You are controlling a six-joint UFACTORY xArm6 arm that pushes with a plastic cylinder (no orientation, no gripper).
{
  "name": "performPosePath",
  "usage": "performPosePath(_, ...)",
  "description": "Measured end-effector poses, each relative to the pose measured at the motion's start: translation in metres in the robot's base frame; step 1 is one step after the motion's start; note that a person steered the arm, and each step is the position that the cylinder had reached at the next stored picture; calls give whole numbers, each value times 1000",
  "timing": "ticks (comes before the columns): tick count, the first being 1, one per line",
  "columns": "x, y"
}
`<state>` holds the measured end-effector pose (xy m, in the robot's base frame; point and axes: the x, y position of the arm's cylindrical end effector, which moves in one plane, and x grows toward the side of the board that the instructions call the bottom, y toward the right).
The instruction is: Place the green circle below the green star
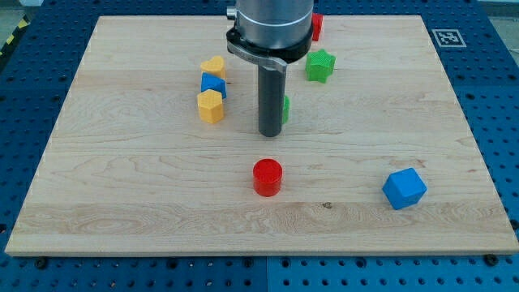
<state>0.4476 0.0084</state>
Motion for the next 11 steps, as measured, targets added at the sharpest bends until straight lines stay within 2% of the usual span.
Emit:
performPosePath(3, -40, -27)
performPosePath(5, -40, 26)
performPosePath(7, -6, 39)
performPosePath(8, -14, 61)
performPosePath(10, -23, 60)
performPosePath(11, -32, 32)
